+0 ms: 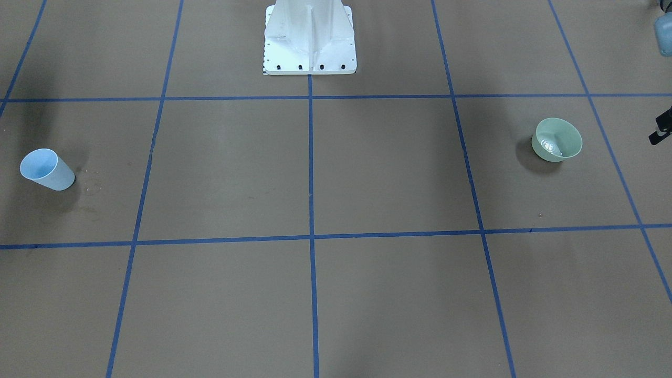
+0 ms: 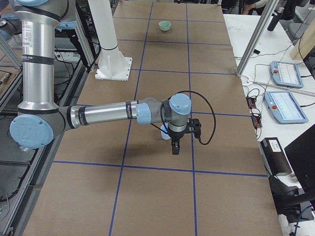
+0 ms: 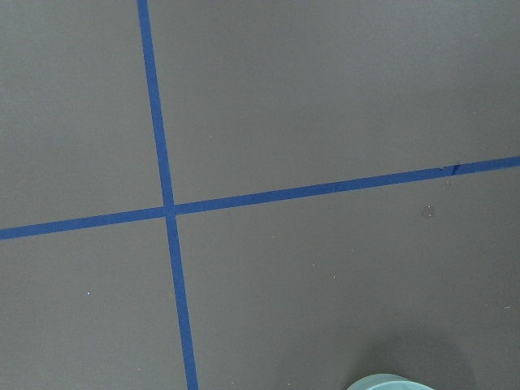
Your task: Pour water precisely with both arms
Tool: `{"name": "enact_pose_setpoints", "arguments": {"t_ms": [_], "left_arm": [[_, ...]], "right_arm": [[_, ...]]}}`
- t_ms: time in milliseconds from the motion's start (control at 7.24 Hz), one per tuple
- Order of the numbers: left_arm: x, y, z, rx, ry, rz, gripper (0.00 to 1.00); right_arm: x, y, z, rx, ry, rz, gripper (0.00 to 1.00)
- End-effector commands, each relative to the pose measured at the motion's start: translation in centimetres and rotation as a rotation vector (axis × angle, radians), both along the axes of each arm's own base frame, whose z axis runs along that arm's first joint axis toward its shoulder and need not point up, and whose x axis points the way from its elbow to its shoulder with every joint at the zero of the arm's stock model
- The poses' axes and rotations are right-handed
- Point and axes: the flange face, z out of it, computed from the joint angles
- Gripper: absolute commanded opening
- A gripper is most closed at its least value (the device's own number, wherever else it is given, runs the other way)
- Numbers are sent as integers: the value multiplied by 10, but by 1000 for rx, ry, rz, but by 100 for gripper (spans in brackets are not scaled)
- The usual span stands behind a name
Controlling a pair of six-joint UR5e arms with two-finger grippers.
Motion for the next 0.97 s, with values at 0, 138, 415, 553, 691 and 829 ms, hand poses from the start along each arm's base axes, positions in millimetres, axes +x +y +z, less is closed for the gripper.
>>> {"name": "enact_pose_setpoints", "arguments": {"t_ms": [0, 138, 415, 553, 691, 829], "left_arm": [[4, -1, -2, -41, 7, -33, 100], [47, 0, -7, -72, 14, -5, 100], [91, 18, 25, -79, 6, 51, 100], [124, 34, 29, -93, 14, 71, 100], [132, 49, 47, -48, 13, 91, 100], [130, 55, 65, -28, 26, 90, 100]], "right_arm": [[-3, 0, 1, -2, -4, -5, 99], [-3, 0, -3, 4, -14, -6, 99], [-15, 0, -2, -9, -40, -29, 99], [-19, 1, -2, -12, -42, -38, 99], [-41, 2, -4, -18, -74, -82, 99], [-43, 2, -3, -18, -69, -88, 99]]}}
